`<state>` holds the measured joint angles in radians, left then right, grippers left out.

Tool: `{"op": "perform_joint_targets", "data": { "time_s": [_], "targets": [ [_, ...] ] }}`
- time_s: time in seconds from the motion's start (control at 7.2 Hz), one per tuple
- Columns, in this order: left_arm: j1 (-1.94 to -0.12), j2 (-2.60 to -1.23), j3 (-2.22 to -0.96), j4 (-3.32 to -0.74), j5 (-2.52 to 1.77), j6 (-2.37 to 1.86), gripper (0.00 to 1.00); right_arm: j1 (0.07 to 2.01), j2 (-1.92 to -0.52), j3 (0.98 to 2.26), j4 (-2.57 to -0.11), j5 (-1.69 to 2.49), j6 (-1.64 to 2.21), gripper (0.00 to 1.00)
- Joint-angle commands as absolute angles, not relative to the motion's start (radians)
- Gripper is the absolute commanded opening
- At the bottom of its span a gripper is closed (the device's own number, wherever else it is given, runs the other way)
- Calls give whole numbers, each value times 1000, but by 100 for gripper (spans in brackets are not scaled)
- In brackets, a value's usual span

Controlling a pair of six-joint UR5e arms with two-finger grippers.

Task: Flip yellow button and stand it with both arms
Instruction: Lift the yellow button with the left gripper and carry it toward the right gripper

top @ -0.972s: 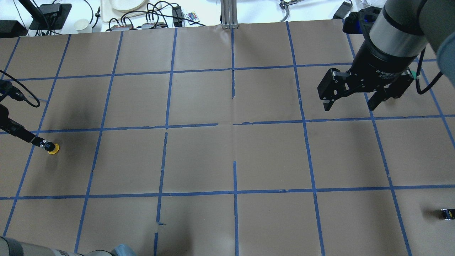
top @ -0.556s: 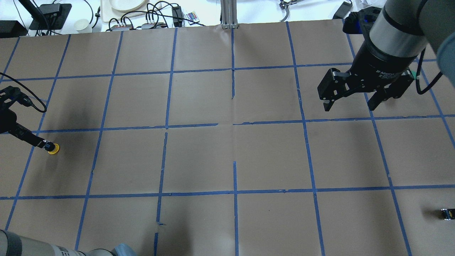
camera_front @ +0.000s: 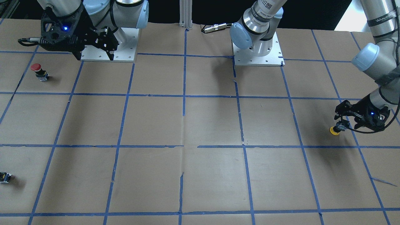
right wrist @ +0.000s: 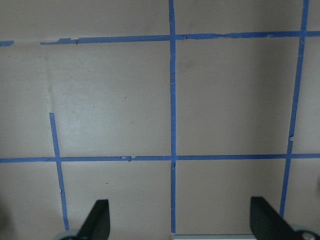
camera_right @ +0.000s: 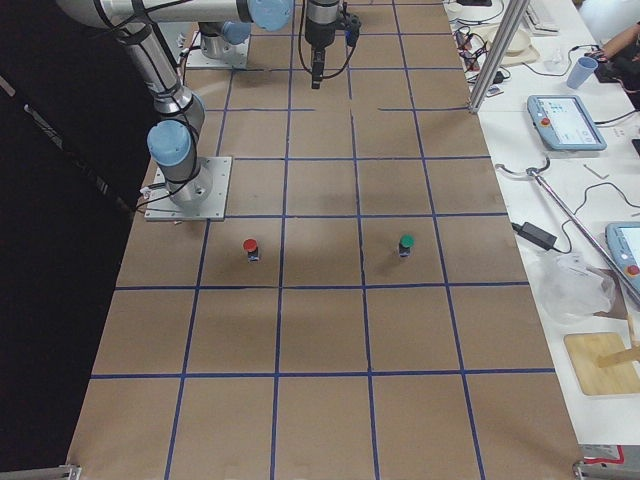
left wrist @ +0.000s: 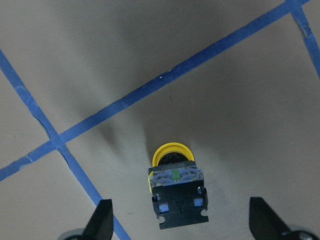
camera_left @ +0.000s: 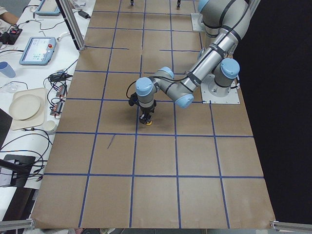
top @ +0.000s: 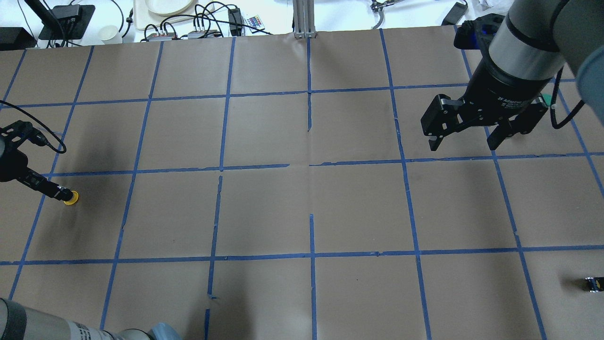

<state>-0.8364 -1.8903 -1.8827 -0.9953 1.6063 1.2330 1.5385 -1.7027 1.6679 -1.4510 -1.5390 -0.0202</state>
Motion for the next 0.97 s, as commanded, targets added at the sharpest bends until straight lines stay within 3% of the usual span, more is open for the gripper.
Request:
{"op": "perform_joint_targets", "data": {
  "time_s": [0.0,0.14,0.56,0.83],
  "targets": [
    [-836,-1893,-1879,-994,1606,1224,21,1536,-1703,1667,-1450,-1534,-26,100],
    [-836,-1891,-1875,-994,1602,1224,5,1534,-1704,1664,-1450,-1505,-28,100],
    [-856,-1778,-1870,-1058,1513,1163,2,1529,-1697,1667,-1462,-1488,-17,100],
    [-963,-1682,-1856,-1288,1357,1135,2,1528,-1700,1663,-1462,-1488,-9,100]
  ]
}}
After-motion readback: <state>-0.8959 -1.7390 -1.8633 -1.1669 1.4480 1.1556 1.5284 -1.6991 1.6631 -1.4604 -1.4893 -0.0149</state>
